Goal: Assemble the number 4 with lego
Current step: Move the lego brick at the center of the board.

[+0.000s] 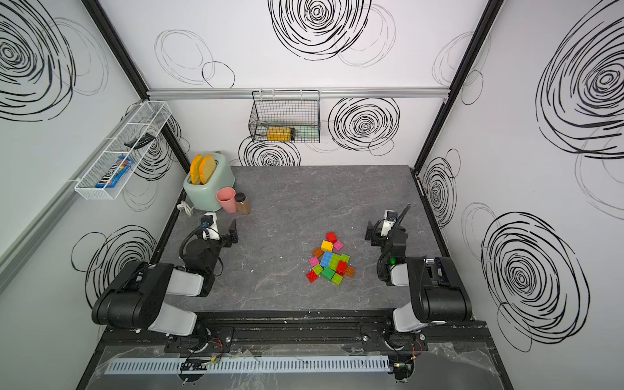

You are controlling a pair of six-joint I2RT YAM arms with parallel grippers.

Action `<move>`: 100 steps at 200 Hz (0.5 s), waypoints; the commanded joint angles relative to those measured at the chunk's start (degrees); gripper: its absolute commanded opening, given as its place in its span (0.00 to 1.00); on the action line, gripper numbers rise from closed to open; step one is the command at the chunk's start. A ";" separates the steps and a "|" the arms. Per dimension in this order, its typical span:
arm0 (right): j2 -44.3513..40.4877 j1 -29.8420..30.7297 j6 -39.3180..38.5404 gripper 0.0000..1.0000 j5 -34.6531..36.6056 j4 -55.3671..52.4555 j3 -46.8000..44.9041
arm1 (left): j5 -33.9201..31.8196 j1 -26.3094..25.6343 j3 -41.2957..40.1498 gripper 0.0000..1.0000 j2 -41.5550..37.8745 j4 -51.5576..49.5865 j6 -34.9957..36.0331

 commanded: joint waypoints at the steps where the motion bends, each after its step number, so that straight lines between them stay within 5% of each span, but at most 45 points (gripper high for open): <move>1: -0.79 0.26 -0.58 0.98 0.37 2.02 0.77 | 0.84 0.51 0.97 0.96 -0.30 1.91 0.06; 100: -0.71 0.08 -0.50 0.97 0.08 1.92 0.86 | 0.86 0.52 0.94 0.96 -0.30 1.91 0.03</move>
